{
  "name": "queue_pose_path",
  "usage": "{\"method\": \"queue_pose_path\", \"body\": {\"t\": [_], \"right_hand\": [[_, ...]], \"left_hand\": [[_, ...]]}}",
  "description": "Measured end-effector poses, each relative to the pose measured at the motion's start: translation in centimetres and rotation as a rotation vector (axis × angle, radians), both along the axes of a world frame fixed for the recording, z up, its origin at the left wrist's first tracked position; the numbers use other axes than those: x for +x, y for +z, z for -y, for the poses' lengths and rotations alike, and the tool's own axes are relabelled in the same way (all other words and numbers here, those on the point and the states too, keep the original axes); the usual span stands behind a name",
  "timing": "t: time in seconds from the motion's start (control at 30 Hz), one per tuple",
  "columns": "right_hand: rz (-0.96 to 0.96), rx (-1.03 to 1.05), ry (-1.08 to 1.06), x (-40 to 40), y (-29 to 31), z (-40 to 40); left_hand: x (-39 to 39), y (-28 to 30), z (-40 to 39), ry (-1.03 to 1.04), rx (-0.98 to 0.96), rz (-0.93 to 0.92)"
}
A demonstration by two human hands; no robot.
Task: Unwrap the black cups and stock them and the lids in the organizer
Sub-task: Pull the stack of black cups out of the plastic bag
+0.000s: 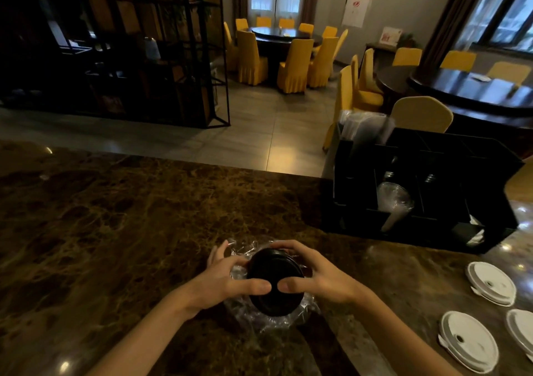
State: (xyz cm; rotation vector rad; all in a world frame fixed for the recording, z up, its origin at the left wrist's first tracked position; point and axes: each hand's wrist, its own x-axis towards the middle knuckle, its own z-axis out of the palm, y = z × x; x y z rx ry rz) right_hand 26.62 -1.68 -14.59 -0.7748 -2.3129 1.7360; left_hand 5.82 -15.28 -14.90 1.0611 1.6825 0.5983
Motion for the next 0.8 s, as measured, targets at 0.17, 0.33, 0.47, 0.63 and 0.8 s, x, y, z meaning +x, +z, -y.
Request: {"method": "queue_pose_path", "body": {"t": [0.17,0.33,0.47,0.63,0.8], "right_hand": [[-0.093,-0.053,-0.074,0.0,1.5,0.5],[-0.163,-0.066,-0.136,0.0,3.2,1.3],[-0.182,-0.091,-0.181,-0.1,4.1,1.9],[-0.250,-0.196,-0.223,-0.3,4.5,2.8],[-0.332,-0.248,-0.275,-0.8,5.0,3.4]], "left_hand": [[0.0,2.4,-0.2,0.020,0.103,-0.054],[-0.6,4.5,-0.3,0.001,0.175,-0.081],[-0.9,5.4,-0.4,-0.014,0.192,-0.100],[-1.0,6.2,-0.6,-0.009,0.254,-0.149],[-0.9,7.2,-0.8,-0.051,0.354,-0.100]]}}
